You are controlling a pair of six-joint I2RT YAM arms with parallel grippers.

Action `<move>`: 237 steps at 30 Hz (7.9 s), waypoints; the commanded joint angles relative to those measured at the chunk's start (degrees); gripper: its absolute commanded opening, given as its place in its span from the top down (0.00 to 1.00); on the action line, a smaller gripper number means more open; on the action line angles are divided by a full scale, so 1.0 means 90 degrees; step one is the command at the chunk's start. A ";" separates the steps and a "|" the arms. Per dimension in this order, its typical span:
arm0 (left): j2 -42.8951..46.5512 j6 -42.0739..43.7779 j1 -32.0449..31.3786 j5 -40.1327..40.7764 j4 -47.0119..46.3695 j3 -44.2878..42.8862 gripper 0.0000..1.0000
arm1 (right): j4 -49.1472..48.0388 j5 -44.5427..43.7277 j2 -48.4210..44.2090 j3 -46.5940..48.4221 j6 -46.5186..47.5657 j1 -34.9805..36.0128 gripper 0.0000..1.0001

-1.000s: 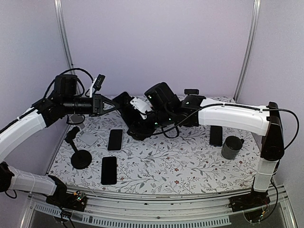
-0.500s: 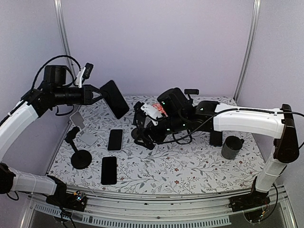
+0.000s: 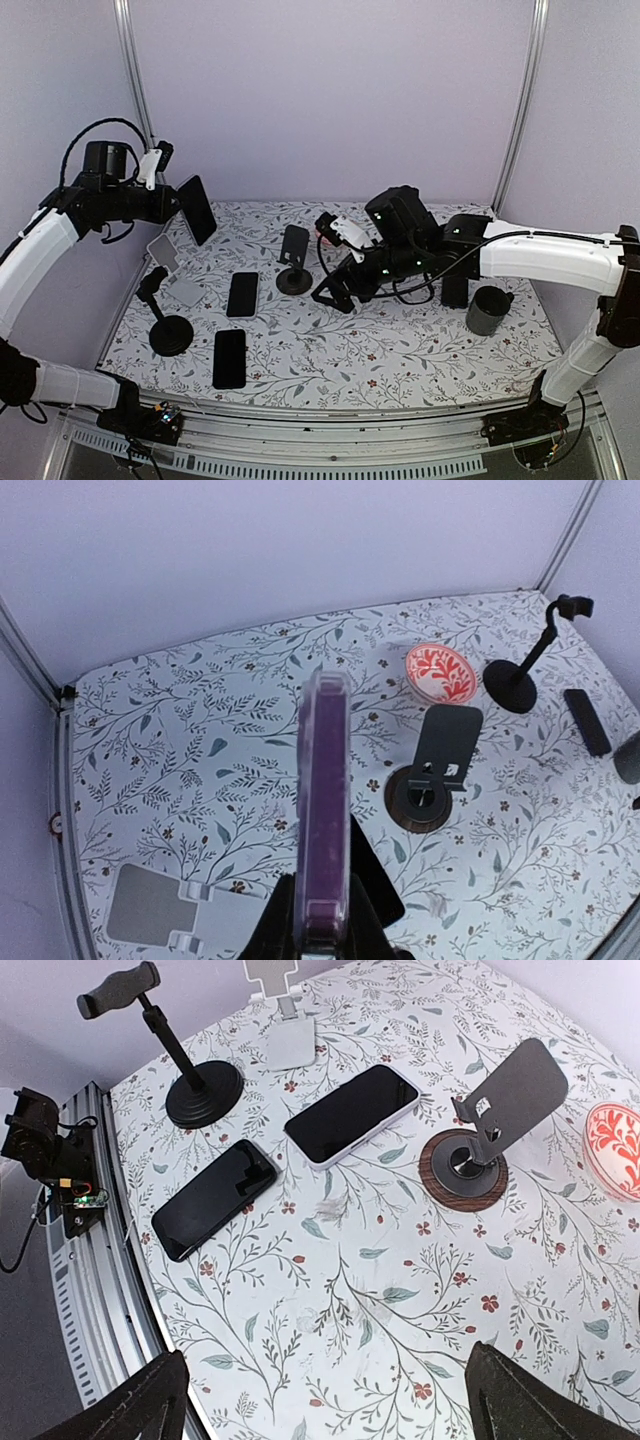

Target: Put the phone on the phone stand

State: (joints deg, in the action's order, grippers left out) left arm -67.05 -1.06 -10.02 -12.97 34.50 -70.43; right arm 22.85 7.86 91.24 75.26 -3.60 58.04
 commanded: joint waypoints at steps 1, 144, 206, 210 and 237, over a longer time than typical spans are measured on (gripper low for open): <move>0.0464 0.0689 0.0254 0.0081 -0.0683 0.0279 1.00 | -0.0520 0.0057 -0.0070 -0.0379 -0.0111 -0.0016 0.01; -0.0721 0.2845 0.3387 -0.1783 -0.0699 0.1321 0.14 | -0.1660 0.0680 -0.0891 -0.2571 -0.0821 -0.0054 0.01; 0.0075 -0.1241 -0.3479 0.2974 -0.0753 0.1061 0.19 | -0.0264 -0.0247 0.0289 -0.0524 -0.1906 -0.0591 0.01; -0.0196 -0.1850 -0.3689 0.2451 -0.0084 0.1036 0.23 | -0.0214 -0.0331 0.0127 -0.0776 -0.2081 -0.0606 0.01; -0.0351 -0.4745 -0.4950 0.2641 0.1378 0.2879 0.06 | -0.0127 -0.0139 -0.0078 -0.1093 -0.2131 -0.0605 0.01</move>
State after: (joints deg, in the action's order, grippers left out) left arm -69.45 -37.52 -53.63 8.93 45.98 -45.82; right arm 21.93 6.17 92.82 66.61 -22.72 52.84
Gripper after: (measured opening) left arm 0.938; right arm 0.992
